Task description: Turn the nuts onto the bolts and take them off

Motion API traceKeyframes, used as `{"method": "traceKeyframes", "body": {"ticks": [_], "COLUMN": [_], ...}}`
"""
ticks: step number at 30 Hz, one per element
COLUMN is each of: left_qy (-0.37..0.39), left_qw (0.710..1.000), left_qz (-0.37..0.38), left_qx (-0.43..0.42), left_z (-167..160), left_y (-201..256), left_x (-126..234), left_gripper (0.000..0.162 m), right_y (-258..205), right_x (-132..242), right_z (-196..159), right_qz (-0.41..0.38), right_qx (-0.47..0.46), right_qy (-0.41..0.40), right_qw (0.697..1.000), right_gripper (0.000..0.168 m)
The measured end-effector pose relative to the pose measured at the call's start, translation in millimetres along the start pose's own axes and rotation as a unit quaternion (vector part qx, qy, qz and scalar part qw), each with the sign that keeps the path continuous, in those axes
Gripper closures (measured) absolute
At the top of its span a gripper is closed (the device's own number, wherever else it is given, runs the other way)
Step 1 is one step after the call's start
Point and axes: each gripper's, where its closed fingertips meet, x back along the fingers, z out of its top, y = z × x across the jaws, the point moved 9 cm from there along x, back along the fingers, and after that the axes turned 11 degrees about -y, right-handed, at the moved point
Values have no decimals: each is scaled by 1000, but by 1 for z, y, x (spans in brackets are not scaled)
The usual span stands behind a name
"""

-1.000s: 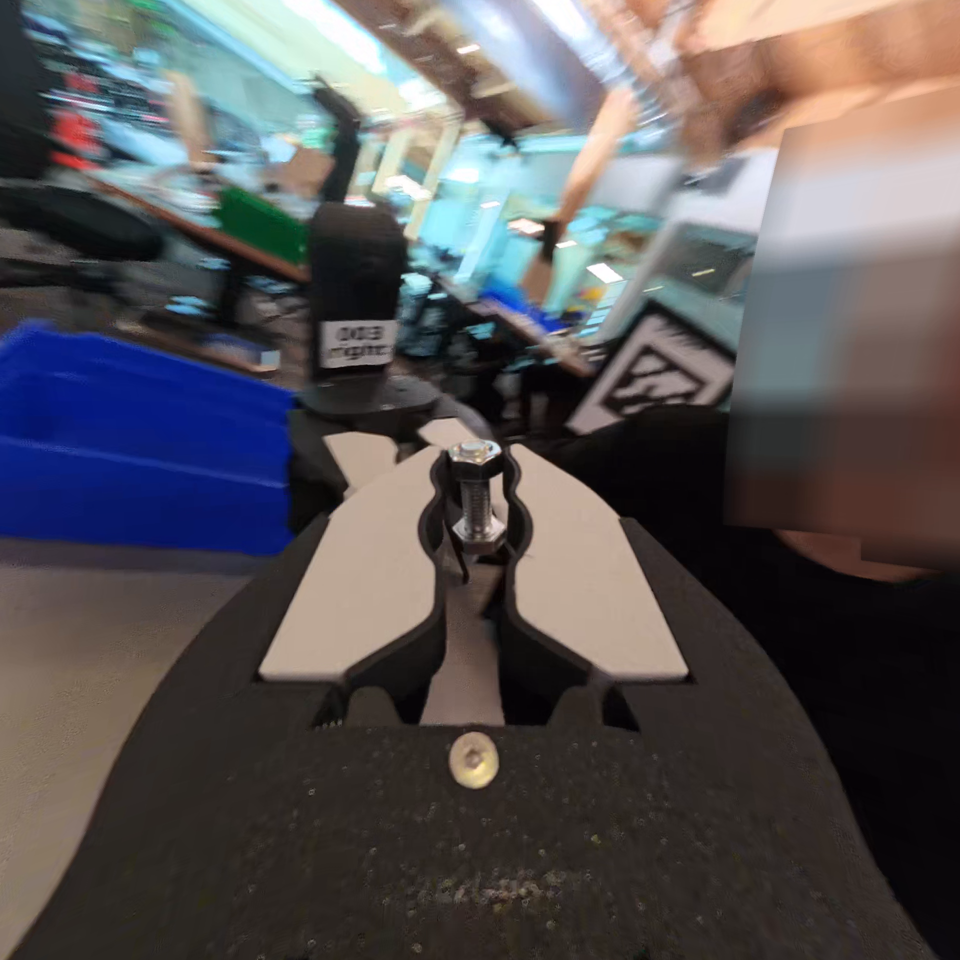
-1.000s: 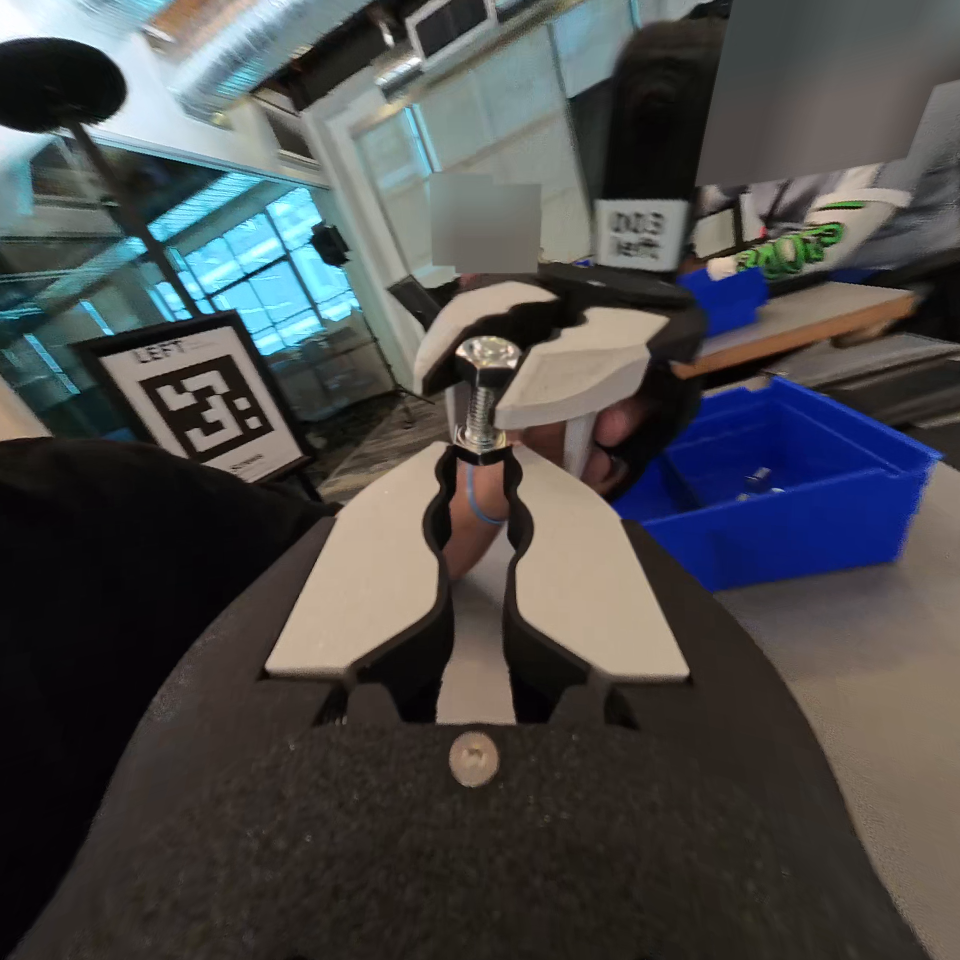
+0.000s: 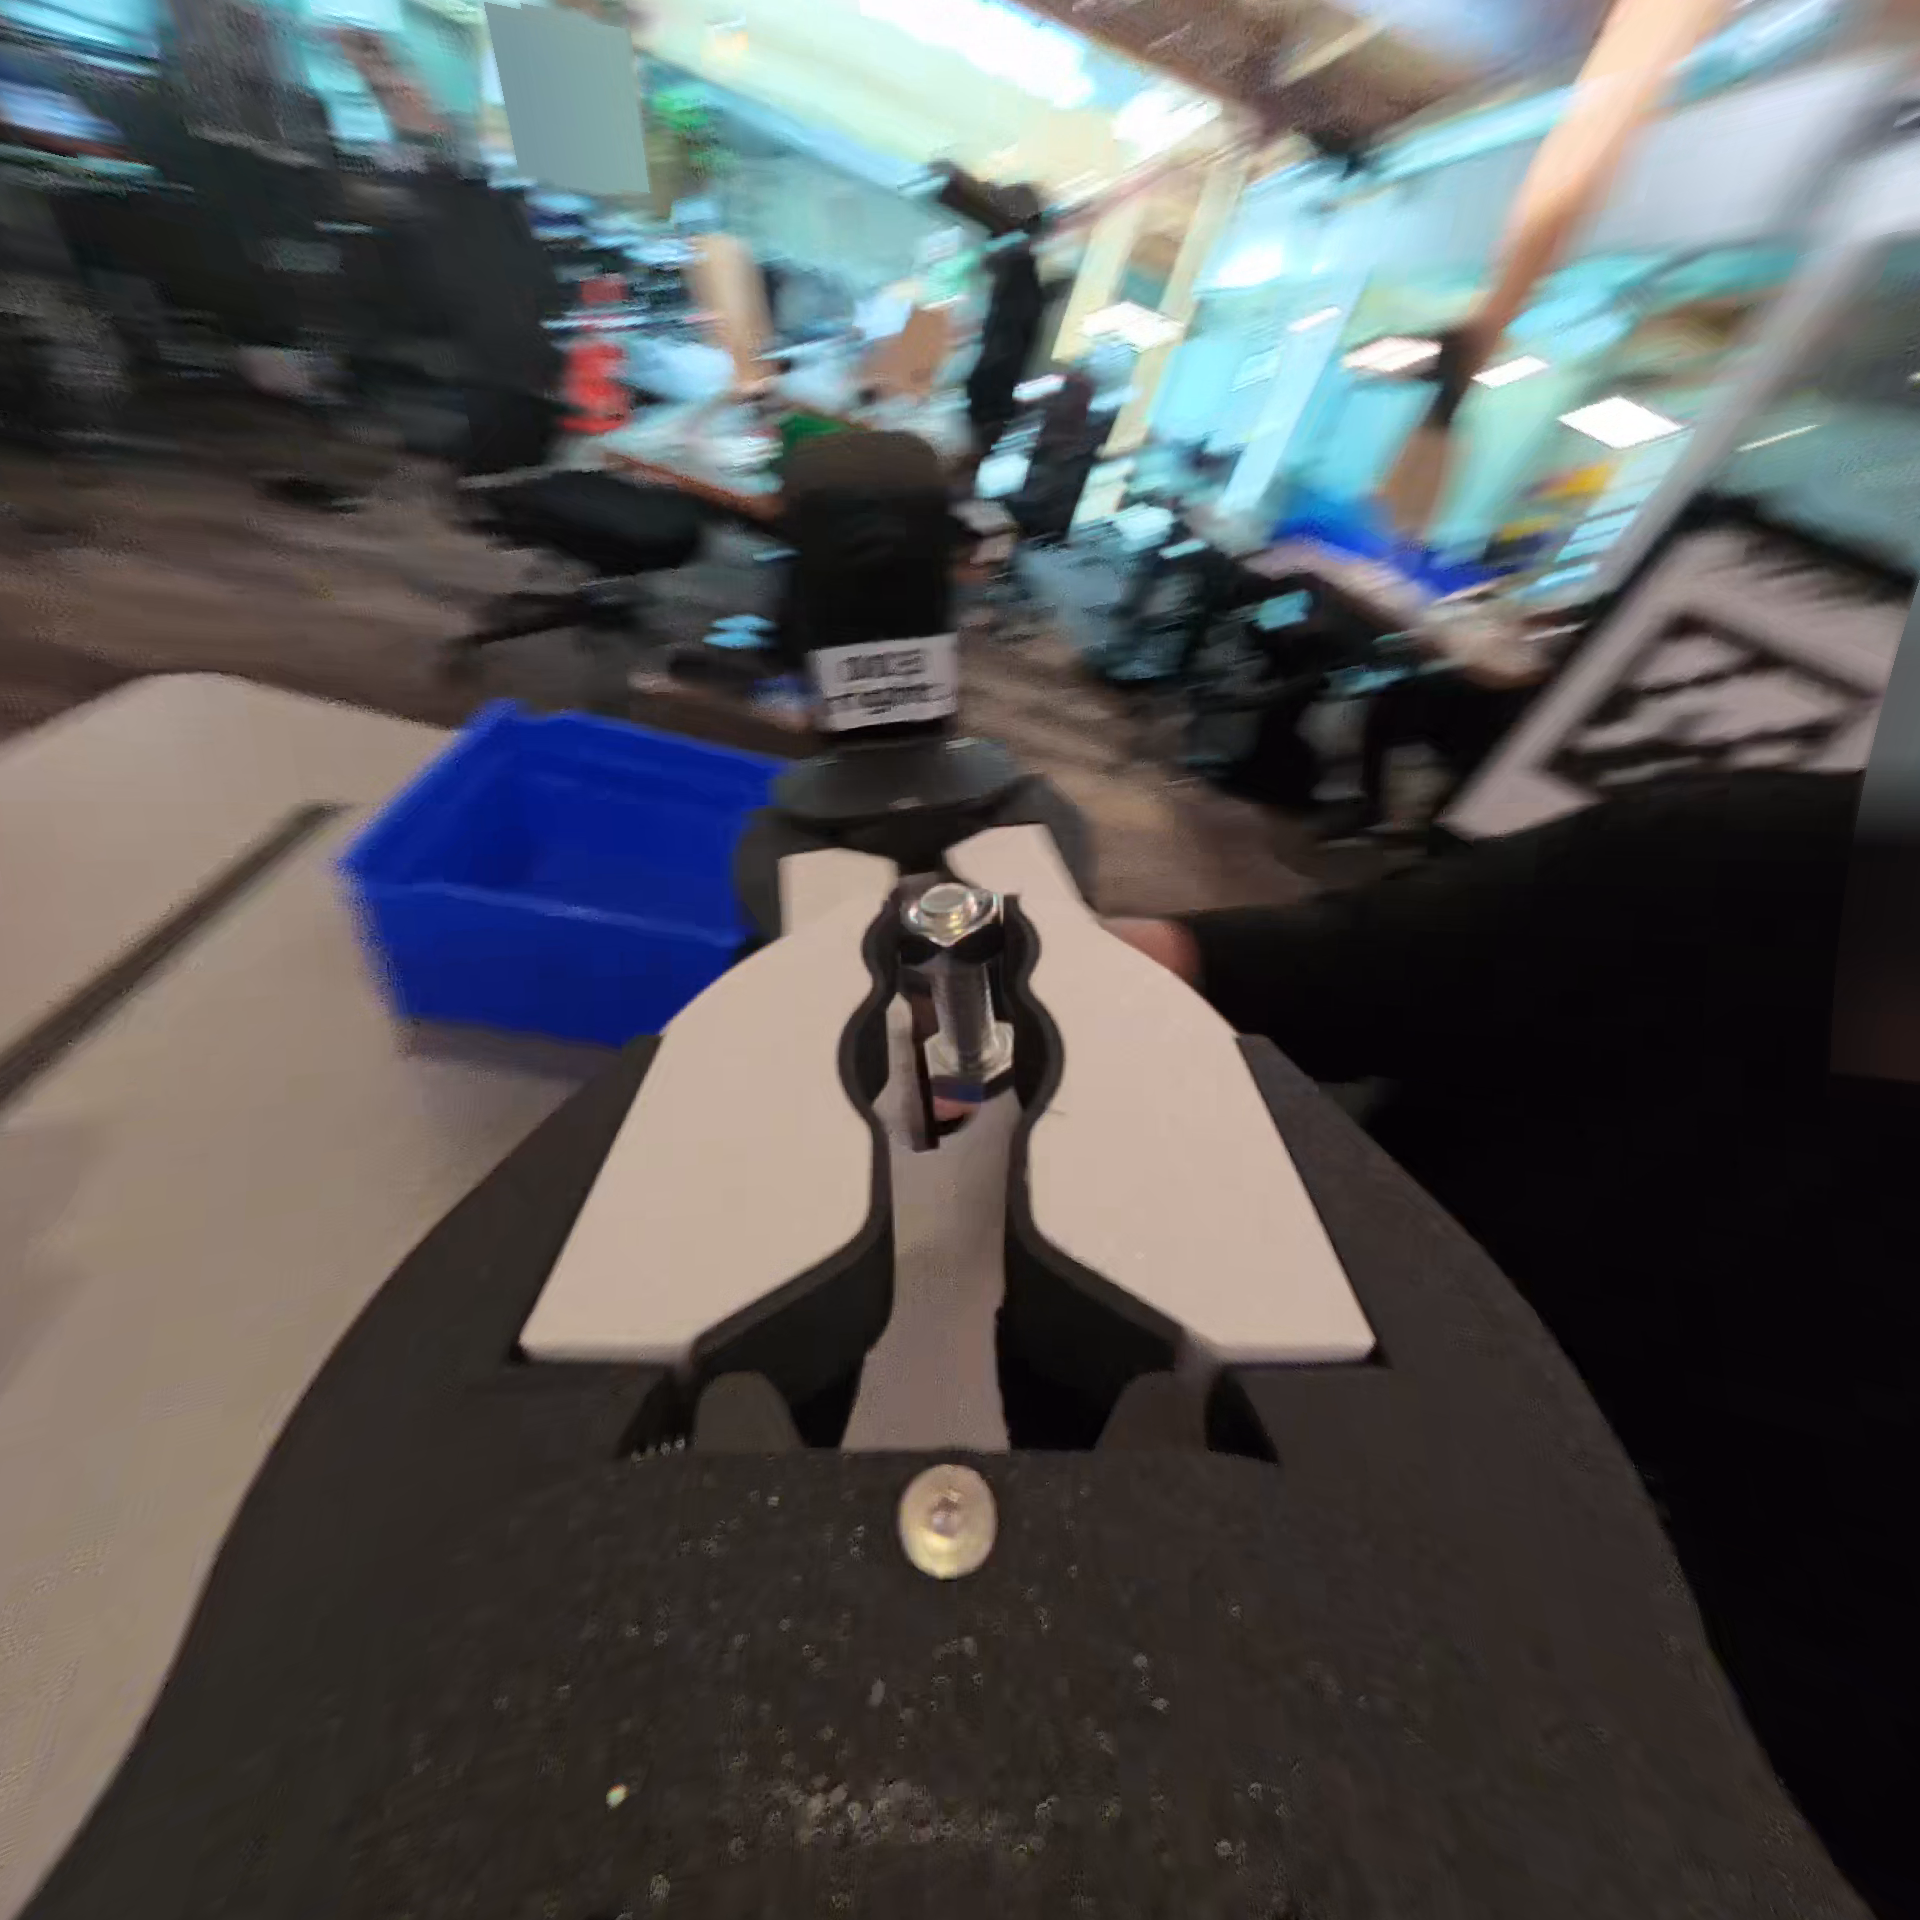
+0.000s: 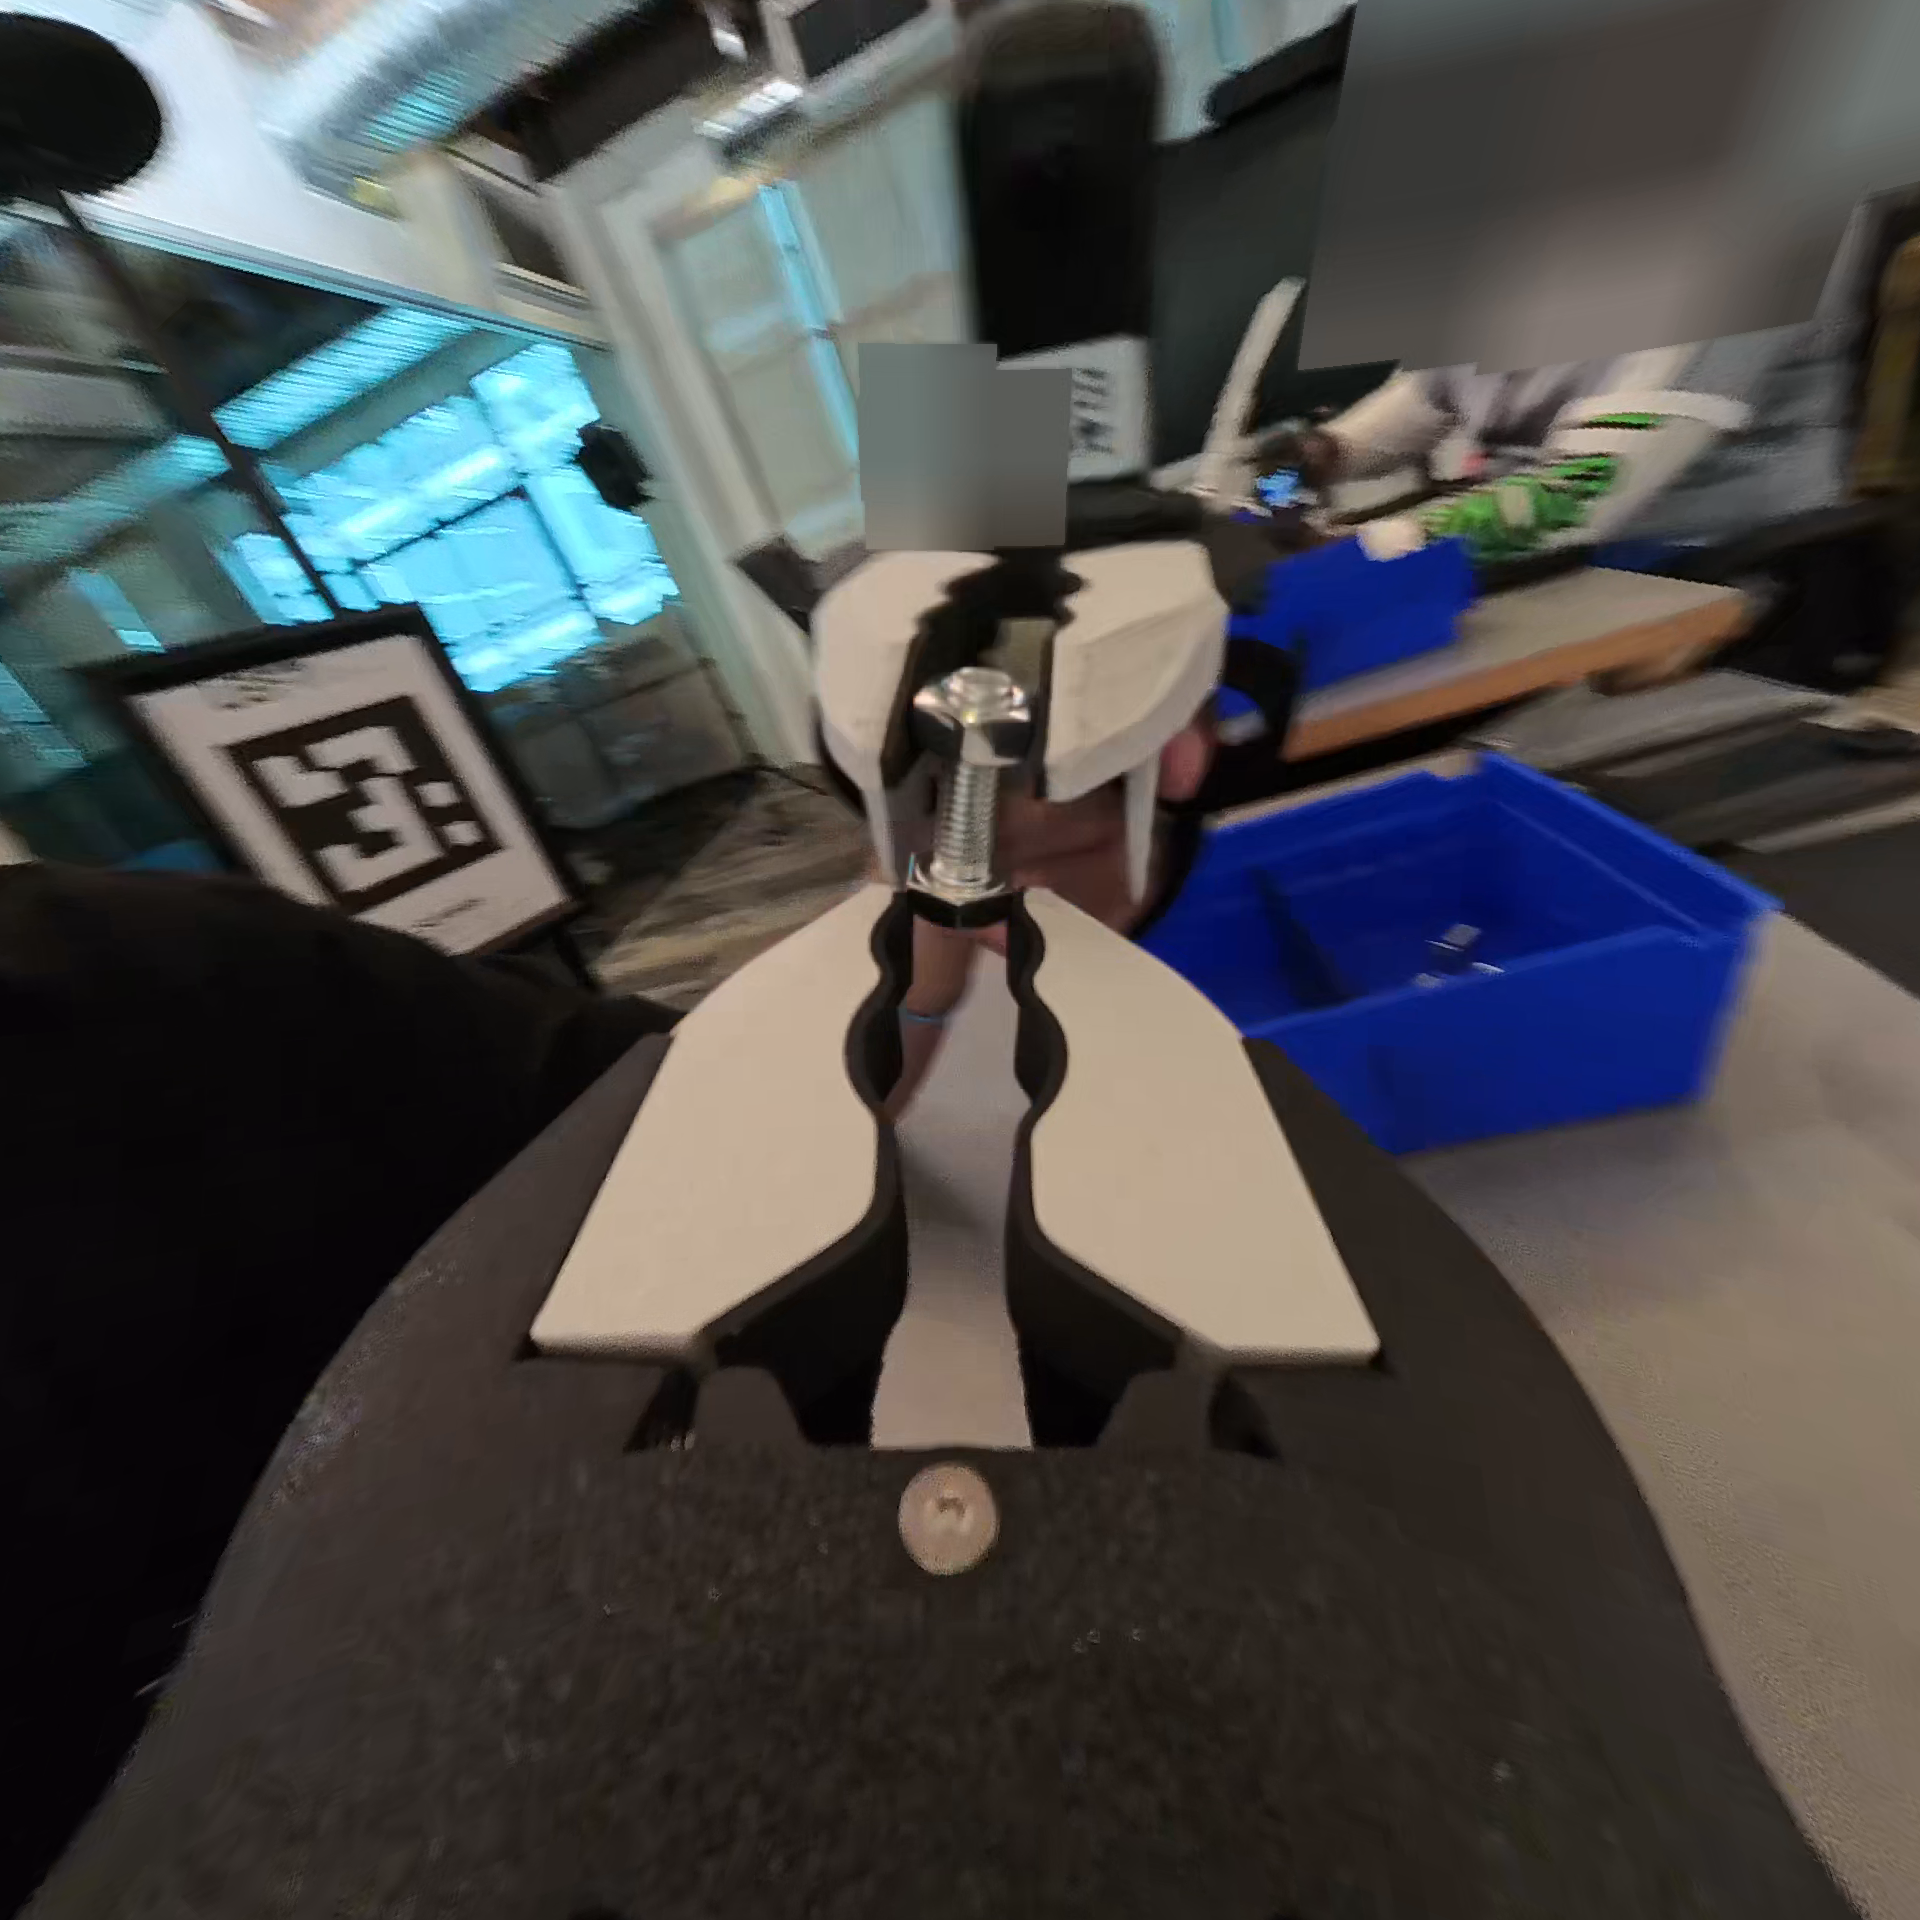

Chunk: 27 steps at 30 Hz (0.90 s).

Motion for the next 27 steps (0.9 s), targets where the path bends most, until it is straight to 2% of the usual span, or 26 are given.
{"method": "traceKeyframes", "body": {"ticks": [3, 4, 7, 8, 10, 11, 13, 15, 17, 19, 21, 24, 27], "left_qy": [27, 32, 31, 32, 49, 59, 63, 49, 22, 3, 4, -5, -10], "left_qw": [982, 973, 955, 956, 968, 977, 992, 996, 986, 970, 957, 954, 960], "left_qz": [-188, -230, -294, -288, -240, -196, -81, 52, 160, 240, 290, 301, 278], "left_qx": [11, 13, 26, 33, 51, 62, 70, 61, 39, 29, 28, 18, 18], "left_z": [-6, -9, -14, -13, -10, -7, -4, -3, -3, -3, -4, -5, -4], "left_y": [1, 1, -2, -4, -10, -14, -20, -24, -22, -19, -17, -13, -10], "left_x": [0, -2, -7, -7, -4, -2, 1, 2, -2, -7, -10, -16, -16], "left_gripper": [145, 145, 144, 135, 107, 100, 99, 99, 101, 103, 115, 136, 140], "right_y": [-12, -15, -17, -15, -10, -8, 0, 9, 16, 19, 19, 16, 15], "right_x": [-8, -11, -16, -15, -12, -10, -5, 2, 9, 14, 14, 10, 8], "right_z": [0, -1, -4, -4, -4, -3, -2, -4, -5, -5, -5, -5, -5], "right_qz": [98, 116, 124, 111, 75, 48, -35, -136, -208, -238, -243, -249, -229], "right_qx": [0, -1, 0, -1, 1, 4, 4, 3, 2, -1, 2, 14, 13], "right_qy": [6, 5, -1, -3, -6, -6, -12, -20, -16, -17, -23, -38, -33], "right_qw": [995, 993, 992, 994, 997, 999, 999, 990, 978, 971, 970, 968, 973], "right_gripper": [151, 151, 151, 151, 151, 151, 151, 151, 151, 151, 151, 151, 151]}}
